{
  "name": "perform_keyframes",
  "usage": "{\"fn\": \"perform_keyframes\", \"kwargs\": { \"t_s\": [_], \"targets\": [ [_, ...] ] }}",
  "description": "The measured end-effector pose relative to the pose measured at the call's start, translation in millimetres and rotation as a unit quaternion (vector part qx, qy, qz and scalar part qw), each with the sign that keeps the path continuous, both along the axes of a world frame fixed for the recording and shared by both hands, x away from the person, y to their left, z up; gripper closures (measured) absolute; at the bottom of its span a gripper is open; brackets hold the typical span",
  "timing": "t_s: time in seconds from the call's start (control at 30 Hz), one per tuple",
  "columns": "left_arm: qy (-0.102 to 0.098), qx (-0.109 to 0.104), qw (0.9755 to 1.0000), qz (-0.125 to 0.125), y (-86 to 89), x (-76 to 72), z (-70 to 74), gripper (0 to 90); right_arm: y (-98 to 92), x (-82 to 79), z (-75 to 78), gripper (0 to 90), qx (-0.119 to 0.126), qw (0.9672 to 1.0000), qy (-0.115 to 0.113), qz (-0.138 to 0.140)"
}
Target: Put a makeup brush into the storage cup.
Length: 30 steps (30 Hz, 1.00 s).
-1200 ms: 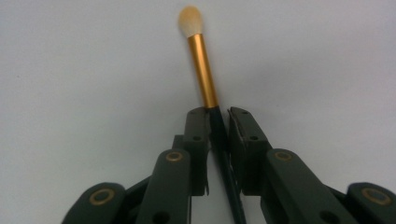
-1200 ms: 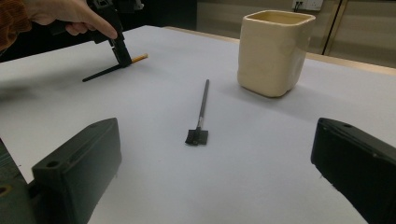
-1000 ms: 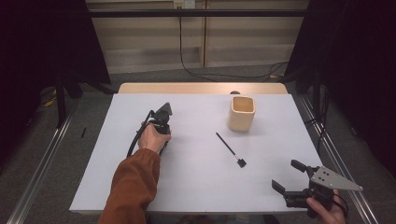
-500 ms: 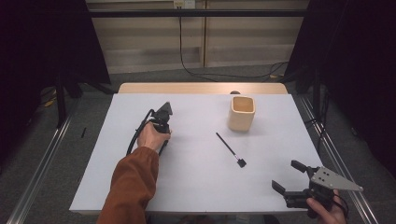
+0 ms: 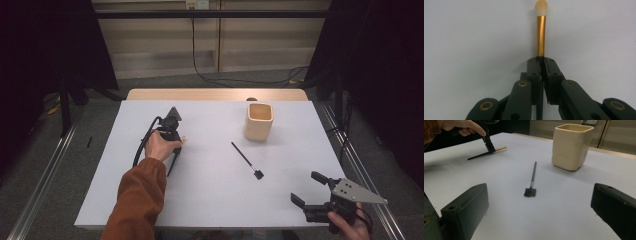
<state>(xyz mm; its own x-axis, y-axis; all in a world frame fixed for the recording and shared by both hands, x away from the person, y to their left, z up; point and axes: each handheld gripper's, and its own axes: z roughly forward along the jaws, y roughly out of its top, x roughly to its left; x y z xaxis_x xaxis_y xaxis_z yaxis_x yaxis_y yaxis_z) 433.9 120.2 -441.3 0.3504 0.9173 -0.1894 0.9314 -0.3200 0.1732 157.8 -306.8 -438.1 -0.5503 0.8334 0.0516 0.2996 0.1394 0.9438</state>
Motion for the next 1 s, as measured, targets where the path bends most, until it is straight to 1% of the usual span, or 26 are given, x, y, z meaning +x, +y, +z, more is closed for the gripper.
{"fn": "perform_keyframes", "kwargs": {
  "t_s": [0.07,0.13,0.17,0.23,0.27,0.3,0.37,0.4,0.47,0.5,0.53,0.63,0.67,0.73,0.77,0.8,0.83,0.9,0.93,0.97,1.0],
  "targets": [
    [-0.006,-0.007,1.0,0.0,-0.2,-0.5,2.5,84.0,0.0,-0.1,0.0,0.8,0.001,1.0,0.0,0.001],
    [-0.018,-0.019,0.9996,0.001,1.7,-1.3,6.4,84.0,0.1,-0.3,0.0,0.6,0.0,1.0,0.0,0.002],
    [-0.018,-0.019,0.9996,0.001,1.7,-1.3,6.4,84.0,0.1,-0.3,0.0,0.6,0.0,1.0,0.0,0.002],
    [-0.025,-0.024,0.9994,-0.006,2.9,-2.3,9.4,84.0,0.1,-0.2,0.0,0.6,0.0,1.0,0.0,0.002],
    [-0.032,-0.028,0.9991,-0.004,2.8,-3.3,10.5,84.0,0.0,-0.1,-0.1,0.6,0.0,1.0,0.0,0.001],
    [-0.04,-0.024,0.9989,-0.007,2.8,-5.1,12.3,84.0,0.1,-0.1,-0.1,0.6,0.0,1.0,0.001,0.0],
    [-0.043,-0.024,0.9987,-0.011,3.2,-6.0,13.2,84.0,0.2,0.0,-0.1,0.6,0.0,1.0,0.001,0.0],
    [-0.046,-0.026,0.9985,-0.01,3.3,-7.1,14.2,84.0,0.4,0.0,-0.2,0.6,-0.002,1.0,0.0,0.0],
    [-0.058,-0.031,0.9978,-0.01,4.0,-8.8,16.2,84.0,1.5,-0.4,-0.2,0.6,-0.006,1.0,0.0,0.001],
    [-0.068,-0.042,0.9967,-0.012,5.7,-10.0,19.0,84.0,2.3,-0.5,-0.3,0.5,-0.009,0.9999,-0.001,0.005],
    [-0.068,-0.042,0.9967,-0.012,5.7,-10.0,19.0,84.0,2.4,-0.4,-0.3,0.5,-0.009,0.9999,-0.001,0.005],
    [-0.087,-0.064,0.9937,-0.029,6.5,-12.5,24.0,84.0,2.1,-0.3,-0.3,0.6,-0.008,1.0,0.0,0.004],
    [-0.096,-0.065,0.9927,-0.032,6.4,-13.5,25.9,84.0,1.9,-0.4,-0.2,0.6,-0.007,1.0,0.001,0.002],
    [-0.11,-0.08,0.9898,-0.041,6.4,-15.5,29.4,84.0,1.8,-0.1,-0.3,0.6,-0.007,1.0,0.001,0.002],
    [-0.117,-0.082,0.9888,-0.044,6.4,-16.4,31.3,84.0,1.8,0.0,-0.3,0.6,-0.007,1.0,0.001,0.002],
    [-0.125,-0.088,0.9871,-0.048,6.5,-17.3,32.6,84.0,2.0,-0.1,-0.3,0.6,-0.007,1.0,0.001,0.003],
    [-0.129,-0.093,0.9859,-0.05,6.2,-18.6,34.2,84.0,2.0,-0.3,-0.2,0.4,-0.007,1.0,0.0,0.002],
    [-0.144,-0.1,0.9826,-0.06,6.1,-20.5,36.8,84.0,1.7,0.0,-0.3,0.2,-0.007,1.0,0.001,0.001],
    [-0.154,-0.11,0.98,-0.063,5.7,-23.1,39.6,83.9,1.5,0.1,-0.4,0.2,-0.006,1.0,0.0,0.001],
    [-0.154,-0.11,0.98,-0.063,5.7,-23.1,39.6,83.9,1.5,0.1,-0.4,0.2,-0.006,1.0,0.0,0.001],
    [-0.169,-0.119,0.9761,-0.066,5.8,-25.3,41.4,83.9,1.5,0.0,-0.3,0.1,-0.006,1.0,0.0,0.001]
  ]
}}
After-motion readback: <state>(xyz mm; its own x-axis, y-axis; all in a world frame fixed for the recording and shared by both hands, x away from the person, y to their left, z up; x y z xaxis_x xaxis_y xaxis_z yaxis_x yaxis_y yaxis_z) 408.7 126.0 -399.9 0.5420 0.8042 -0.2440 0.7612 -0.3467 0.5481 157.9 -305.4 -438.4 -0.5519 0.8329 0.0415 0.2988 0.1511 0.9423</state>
